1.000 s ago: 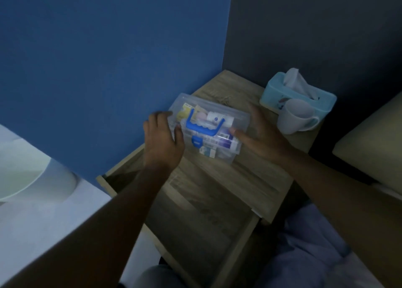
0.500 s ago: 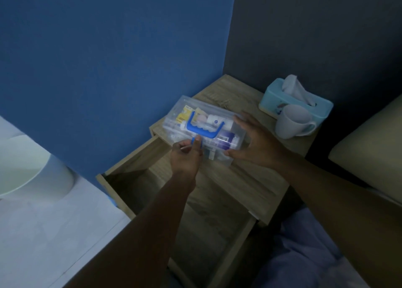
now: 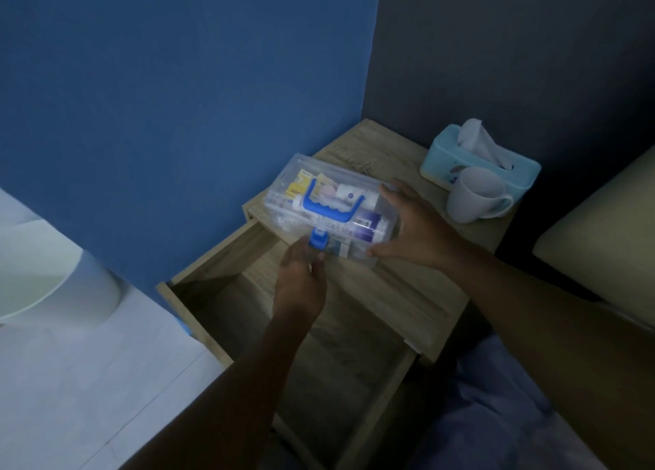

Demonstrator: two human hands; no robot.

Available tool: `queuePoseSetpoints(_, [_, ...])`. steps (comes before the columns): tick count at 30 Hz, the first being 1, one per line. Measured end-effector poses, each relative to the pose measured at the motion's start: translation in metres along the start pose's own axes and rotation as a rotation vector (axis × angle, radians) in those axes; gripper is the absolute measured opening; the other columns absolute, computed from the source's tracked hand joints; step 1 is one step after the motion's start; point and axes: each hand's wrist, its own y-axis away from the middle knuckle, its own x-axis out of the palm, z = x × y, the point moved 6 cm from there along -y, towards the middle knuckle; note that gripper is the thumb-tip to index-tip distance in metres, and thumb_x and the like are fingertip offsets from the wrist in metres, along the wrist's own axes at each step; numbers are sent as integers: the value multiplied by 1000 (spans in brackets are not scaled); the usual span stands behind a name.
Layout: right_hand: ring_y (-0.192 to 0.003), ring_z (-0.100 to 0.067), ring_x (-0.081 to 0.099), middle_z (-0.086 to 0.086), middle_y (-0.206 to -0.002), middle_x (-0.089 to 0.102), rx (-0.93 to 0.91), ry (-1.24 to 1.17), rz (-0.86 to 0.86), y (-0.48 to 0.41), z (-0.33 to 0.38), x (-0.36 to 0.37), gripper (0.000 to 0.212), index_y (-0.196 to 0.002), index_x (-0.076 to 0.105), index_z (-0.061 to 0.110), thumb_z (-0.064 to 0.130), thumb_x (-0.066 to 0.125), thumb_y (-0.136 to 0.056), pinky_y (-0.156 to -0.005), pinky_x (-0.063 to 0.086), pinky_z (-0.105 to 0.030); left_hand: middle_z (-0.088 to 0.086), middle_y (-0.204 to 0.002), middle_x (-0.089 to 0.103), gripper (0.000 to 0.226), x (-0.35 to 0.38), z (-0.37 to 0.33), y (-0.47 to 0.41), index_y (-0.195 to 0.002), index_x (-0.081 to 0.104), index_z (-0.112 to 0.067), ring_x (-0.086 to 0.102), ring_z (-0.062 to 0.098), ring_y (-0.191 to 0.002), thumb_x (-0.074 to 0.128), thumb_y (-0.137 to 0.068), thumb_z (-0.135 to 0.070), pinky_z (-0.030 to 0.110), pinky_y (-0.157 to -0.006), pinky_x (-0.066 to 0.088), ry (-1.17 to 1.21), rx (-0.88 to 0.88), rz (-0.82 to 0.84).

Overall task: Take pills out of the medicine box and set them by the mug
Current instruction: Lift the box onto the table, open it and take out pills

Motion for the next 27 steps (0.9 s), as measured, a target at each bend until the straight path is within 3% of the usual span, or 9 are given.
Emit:
queuePoseSetpoints(4, [-142,-16,36,1,-159,33,3,-40,31,-5,7,-15,122,-153,33,20,52,93,-52,-113,33,-30,8,-156,33,62,-14,-16,4,-148,28,-19,32,23,-144,58,-94,-26,44,-113,39,-163,139,-35])
queuePoseSetpoints(7, [-127,-7,51,12,-144,50,59,-182,64,-8,2,-32,115,-148,39,30,59,91,-50,-99,46,-25,10,-163,17,76,-25,-30,-1,-152,21,-15,14,25,-151,61,-87,-18,44,-121,24,-377,256,-70])
queuePoseSetpoints(10, [-116,-1,56,18,-128,58,26,-324,-47,-12,1,-59,88,-139,51,31,48,90,-62,-85,44,-10,11,-166,-4,85,-20,-35,-11,-157,4,-13,-6,25,-153,54,-88,-18,42,-124,5,-583,366,47])
queuePoseSetpoints(13, [-97,-3,66,4,-110,73,-9,-426,-230,-25,-3,-86,56,-121,68,25,33,88,-69,-84,53,-21,13,-164,-13,81,-11,-32,-16,-156,-5,-9,-14,26,-151,44,-93,-22,38,-120,-8,-743,381,165])
queuePoseSetpoints(15, [-81,4,66,2,-96,74,37,-471,-306,-40,-14,-98,44,-115,72,21,30,85,-73,-77,54,-18,14,-164,-13,80,-9,-30,-17,-155,-7,-7,-13,27,-151,43,-94,-23,36,-117,-11,-771,377,175])
queuePoseSetpoints(20, [-107,-22,68,-2,-113,70,283,-601,-452,-69,-52,-94,33,-121,67,18,20,72,-88,-97,55,-42,16,-164,-11,83,-8,-26,-20,-154,-9,-6,-10,29,-152,44,-93,-20,36,-114,-12,-824,414,189])
queuePoseSetpoints(24, [-123,-23,58,-4,-137,60,392,-587,-206,-72,-52,-39,51,-141,49,17,16,66,-92,-104,47,-37,18,-164,-10,83,-7,-26,-23,-154,-9,-6,-8,32,-152,44,-91,-17,37,-113,-10,-862,430,214])
queuePoseSetpoints(27, [-130,-24,52,-4,-146,52,485,-541,-155,-63,-53,-2,60,-149,39,17,28,60,-94,-98,42,-25,19,-164,-8,82,-7,-28,-24,-154,-7,-5,-6,34,-152,43,-91,-18,39,-113,-9,-887,435,221])
